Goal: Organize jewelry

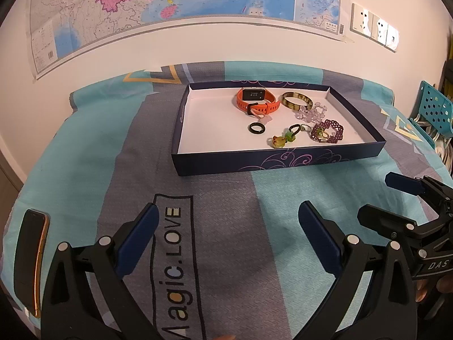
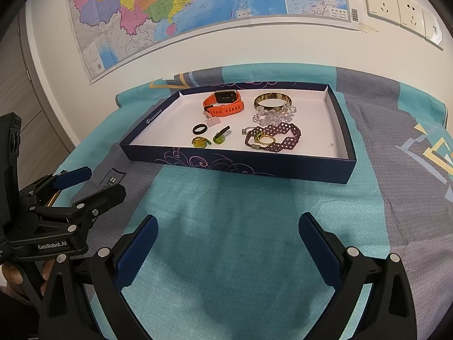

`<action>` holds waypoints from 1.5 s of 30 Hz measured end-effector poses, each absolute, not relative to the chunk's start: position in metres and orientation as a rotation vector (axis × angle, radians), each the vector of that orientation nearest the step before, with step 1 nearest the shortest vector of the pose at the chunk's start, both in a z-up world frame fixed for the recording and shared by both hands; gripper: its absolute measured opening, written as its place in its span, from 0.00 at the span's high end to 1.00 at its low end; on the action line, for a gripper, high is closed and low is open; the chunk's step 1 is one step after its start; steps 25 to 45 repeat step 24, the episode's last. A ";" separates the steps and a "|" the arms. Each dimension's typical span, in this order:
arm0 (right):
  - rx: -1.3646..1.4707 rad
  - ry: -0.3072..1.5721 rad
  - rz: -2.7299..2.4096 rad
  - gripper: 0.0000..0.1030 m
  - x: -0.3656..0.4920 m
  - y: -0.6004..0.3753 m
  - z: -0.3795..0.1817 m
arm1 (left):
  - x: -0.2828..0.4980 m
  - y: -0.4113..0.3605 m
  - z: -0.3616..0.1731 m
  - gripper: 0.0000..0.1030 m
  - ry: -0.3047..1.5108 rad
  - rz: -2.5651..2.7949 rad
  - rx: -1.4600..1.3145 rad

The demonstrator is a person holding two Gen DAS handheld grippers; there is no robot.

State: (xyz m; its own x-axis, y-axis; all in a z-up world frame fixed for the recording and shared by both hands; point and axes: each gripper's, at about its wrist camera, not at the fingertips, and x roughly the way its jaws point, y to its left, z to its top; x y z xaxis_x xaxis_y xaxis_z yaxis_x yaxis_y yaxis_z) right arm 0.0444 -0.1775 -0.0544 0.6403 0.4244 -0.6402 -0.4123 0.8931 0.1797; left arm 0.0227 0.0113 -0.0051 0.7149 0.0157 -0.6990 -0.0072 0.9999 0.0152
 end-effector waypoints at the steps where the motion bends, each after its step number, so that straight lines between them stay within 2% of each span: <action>1: 0.019 0.733 0.477 0.07 0.044 -0.178 -0.054 | 0.023 0.011 -0.006 0.06 0.775 0.012 0.009; 16: 0.011 0.736 0.471 0.07 0.045 -0.178 -0.054 | 0.026 0.010 -0.006 0.06 0.770 -0.008 0.009; 24: -0.037 0.807 0.388 0.07 0.066 -0.186 -0.061 | 0.058 0.033 -0.032 0.06 0.962 0.094 -0.009; 45: -0.037 0.807 0.388 0.07 0.066 -0.186 -0.061 | 0.058 0.033 -0.032 0.06 0.962 0.094 -0.009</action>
